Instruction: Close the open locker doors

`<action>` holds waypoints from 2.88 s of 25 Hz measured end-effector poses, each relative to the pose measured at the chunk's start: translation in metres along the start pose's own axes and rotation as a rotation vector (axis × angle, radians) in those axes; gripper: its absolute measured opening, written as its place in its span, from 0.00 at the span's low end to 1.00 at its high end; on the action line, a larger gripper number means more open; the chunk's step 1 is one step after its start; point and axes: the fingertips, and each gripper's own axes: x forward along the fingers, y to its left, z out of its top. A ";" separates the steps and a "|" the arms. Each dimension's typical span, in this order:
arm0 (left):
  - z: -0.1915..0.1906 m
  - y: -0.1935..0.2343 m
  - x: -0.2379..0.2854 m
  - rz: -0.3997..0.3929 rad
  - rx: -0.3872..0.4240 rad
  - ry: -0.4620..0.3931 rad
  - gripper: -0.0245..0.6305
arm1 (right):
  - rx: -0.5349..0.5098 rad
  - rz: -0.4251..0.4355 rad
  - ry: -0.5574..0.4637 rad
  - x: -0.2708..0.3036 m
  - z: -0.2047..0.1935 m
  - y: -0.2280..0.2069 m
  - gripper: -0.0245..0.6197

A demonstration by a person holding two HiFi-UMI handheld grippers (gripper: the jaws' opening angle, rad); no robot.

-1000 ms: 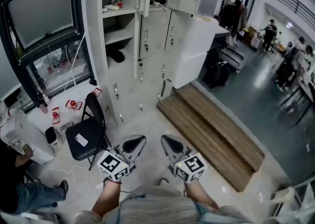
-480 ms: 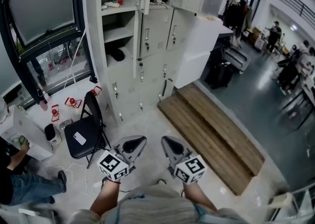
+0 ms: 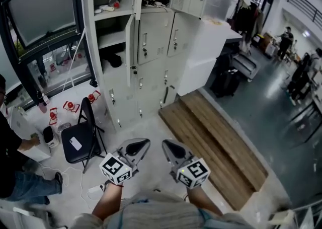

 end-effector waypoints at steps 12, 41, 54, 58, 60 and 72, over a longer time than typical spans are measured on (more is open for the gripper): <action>0.000 0.025 0.037 0.139 -0.007 -0.013 0.04 | -0.031 0.146 0.052 0.008 0.002 -0.041 0.04; 0.010 0.225 0.079 0.048 0.016 0.032 0.04 | -0.014 0.146 0.019 0.206 0.015 -0.110 0.05; 0.023 0.336 0.068 0.024 0.056 0.066 0.04 | -0.005 0.127 0.038 0.318 0.027 -0.123 0.05; 0.028 0.358 0.069 0.011 0.066 0.073 0.05 | 0.001 0.130 0.029 0.338 0.032 -0.126 0.09; 0.027 0.365 0.069 0.007 0.062 0.077 0.05 | 0.007 0.138 0.028 0.346 0.034 -0.128 0.13; 0.022 0.391 0.084 0.006 0.063 0.117 0.10 | 0.004 0.210 0.032 0.393 0.056 -0.162 0.17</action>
